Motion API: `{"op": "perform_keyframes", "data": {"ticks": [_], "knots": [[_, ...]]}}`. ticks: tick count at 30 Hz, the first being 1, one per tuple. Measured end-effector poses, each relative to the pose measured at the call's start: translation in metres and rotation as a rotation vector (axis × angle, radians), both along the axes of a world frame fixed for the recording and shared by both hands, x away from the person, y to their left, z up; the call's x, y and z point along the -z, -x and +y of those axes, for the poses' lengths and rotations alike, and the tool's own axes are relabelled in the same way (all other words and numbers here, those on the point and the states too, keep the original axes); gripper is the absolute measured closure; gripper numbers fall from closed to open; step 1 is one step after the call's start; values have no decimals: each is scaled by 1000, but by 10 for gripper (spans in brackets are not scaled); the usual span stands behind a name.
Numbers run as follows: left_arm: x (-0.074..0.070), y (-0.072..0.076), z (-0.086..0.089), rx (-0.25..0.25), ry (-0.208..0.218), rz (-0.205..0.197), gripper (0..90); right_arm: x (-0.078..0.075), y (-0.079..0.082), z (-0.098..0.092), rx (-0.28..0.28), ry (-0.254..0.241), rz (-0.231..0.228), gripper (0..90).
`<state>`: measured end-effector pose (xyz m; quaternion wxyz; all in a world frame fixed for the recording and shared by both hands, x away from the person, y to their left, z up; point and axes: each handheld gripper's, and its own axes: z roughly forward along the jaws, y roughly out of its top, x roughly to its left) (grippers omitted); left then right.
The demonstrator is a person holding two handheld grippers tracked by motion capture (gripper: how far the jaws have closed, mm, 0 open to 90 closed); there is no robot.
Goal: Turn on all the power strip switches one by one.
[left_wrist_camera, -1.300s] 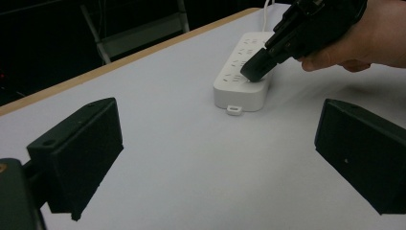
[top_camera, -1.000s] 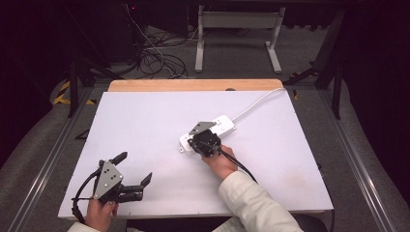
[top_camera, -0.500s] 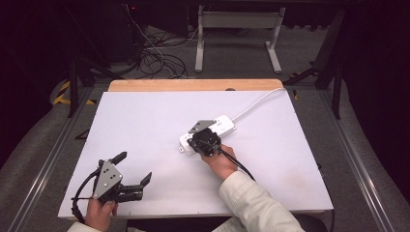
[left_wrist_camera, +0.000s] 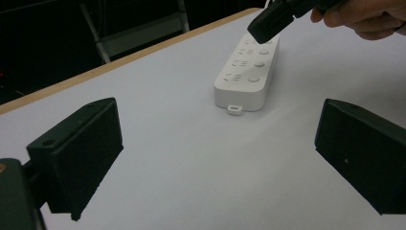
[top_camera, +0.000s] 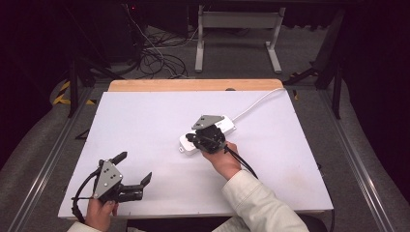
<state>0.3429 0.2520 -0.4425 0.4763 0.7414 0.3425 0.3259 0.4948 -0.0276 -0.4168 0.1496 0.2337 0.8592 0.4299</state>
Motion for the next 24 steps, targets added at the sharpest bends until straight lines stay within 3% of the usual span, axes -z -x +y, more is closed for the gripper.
{"op": "perform_keyframes", "data": {"ticks": [7,17,24], "knots": [[0,0,0,1,-8,-5,29,-10,7,-7,-23,-22,-19,899],[0,0,1,1,8,7,29,-31,21,-44,5,-103,-74,507],[0,-1,0,-1,10,11,29,-42,34,-81,-12,-165,-113,327]]}}
